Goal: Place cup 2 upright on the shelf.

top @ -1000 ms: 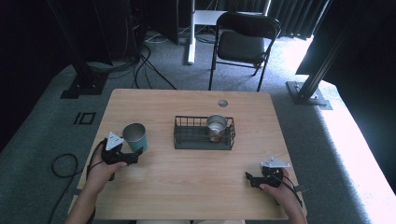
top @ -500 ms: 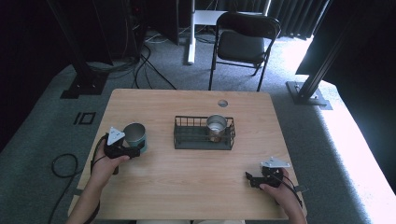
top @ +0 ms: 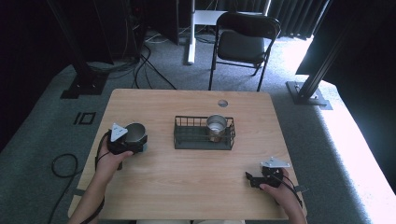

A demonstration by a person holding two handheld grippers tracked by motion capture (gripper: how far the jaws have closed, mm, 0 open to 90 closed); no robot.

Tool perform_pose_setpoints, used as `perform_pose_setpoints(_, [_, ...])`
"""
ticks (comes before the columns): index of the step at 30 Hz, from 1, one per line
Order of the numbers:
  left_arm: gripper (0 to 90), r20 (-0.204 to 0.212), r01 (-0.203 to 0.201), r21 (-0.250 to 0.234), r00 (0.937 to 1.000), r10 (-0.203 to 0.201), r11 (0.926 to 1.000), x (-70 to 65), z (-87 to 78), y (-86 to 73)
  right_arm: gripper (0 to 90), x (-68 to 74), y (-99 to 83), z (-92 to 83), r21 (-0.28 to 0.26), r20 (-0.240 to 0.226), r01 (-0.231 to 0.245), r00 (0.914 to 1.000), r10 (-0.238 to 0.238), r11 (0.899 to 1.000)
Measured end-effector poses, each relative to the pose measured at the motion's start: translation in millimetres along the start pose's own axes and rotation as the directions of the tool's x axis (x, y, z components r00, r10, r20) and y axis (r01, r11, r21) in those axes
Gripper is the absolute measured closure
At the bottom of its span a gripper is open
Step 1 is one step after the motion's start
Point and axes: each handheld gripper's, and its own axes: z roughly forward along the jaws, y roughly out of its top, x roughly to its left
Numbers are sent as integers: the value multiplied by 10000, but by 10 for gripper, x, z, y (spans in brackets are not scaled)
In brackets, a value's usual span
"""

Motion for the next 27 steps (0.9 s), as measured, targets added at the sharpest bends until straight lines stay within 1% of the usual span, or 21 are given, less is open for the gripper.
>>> perform_pose_setpoints(5, [77,-10,36,108,10000,-36,9999,-5,20,-14,122,0,0,0,0,0,0,10000,0,10000])
perform_pose_setpoints(7, [107,-53,107,83,9999,-107,9999,-2,22,-18,122,0,0,0,0,0,-1,10000,1,10000])
perform_pose_setpoints(11, [122,-91,-4,38,10000,4,10000,3,20,-23,122,0,0,0,0,0,-1,10000,1,10000])
perform_pose_setpoints(12, [126,-90,47,5,9999,-47,10000,9,21,-24,122,0,0,0,1,0,0,10000,0,10000])
perform_pose_setpoints(14, [137,62,258,-60,9996,-258,9996,26,19,-22,122,0,0,0,0,0,0,10000,0,10000])
perform_pose_setpoints(15, [137,35,254,-47,9997,-254,9997,30,16,-19,122,0,0,0,2,1,0,10000,0,10000])
perform_pose_setpoints(17, [138,-73,101,-18,9999,-102,9999,34,10,-10,122,0,0,0,0,1,2,10000,-2,10000])
perform_pose_setpoints(20, [138,44,214,-12,9998,-214,9998,41,-4,9,122,0,0,0,1,0,-1,10000,1,10000])
perform_pose_setpoints(25, [138,104,104,-99,9999,-103,9999,28,-39,71,122,0,0,0,2,-1,-3,10000,3,10000])
perform_pose_setpoints(27, [138,154,145,-178,9998,-142,9997,21,-53,112,122,0,0,0,3,0,-4,10000,4,10000])
